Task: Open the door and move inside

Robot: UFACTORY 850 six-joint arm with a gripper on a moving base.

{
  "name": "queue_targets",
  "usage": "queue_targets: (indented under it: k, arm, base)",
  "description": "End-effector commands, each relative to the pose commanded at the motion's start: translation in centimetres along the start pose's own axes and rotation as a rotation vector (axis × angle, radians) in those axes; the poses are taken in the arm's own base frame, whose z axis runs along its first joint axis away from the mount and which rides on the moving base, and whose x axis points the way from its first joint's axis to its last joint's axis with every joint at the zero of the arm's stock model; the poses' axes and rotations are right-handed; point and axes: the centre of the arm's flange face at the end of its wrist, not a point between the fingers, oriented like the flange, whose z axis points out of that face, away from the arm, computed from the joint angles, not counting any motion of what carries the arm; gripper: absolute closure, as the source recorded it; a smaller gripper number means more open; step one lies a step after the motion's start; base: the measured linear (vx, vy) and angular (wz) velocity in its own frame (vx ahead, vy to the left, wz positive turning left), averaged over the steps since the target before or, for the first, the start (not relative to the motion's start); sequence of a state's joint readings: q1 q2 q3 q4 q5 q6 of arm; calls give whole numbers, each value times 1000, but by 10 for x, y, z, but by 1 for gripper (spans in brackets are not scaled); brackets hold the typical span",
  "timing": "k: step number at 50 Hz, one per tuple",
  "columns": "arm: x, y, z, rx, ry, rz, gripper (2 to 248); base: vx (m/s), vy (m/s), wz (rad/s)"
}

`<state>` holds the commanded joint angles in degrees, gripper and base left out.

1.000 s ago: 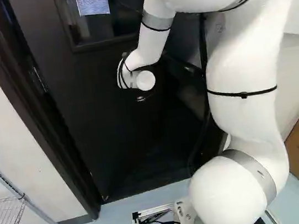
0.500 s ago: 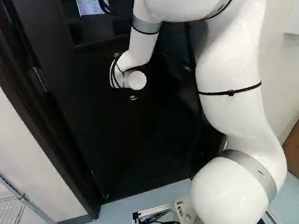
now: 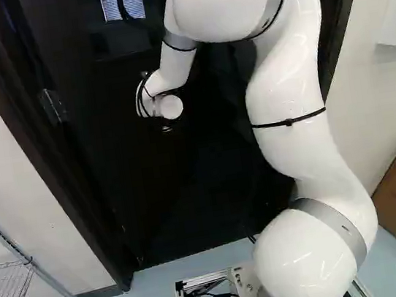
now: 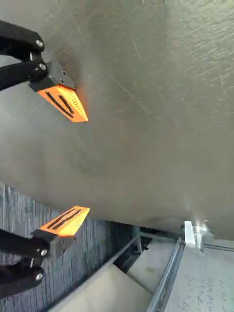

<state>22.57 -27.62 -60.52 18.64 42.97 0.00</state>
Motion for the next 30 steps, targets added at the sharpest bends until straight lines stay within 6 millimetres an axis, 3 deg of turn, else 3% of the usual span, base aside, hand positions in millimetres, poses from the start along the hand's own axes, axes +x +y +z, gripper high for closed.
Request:
queue_targets:
  k: [30]
  arm:
    - [-5, -48, 44, 103, 23, -58, 3]
  base:
    - [0, 0, 0]
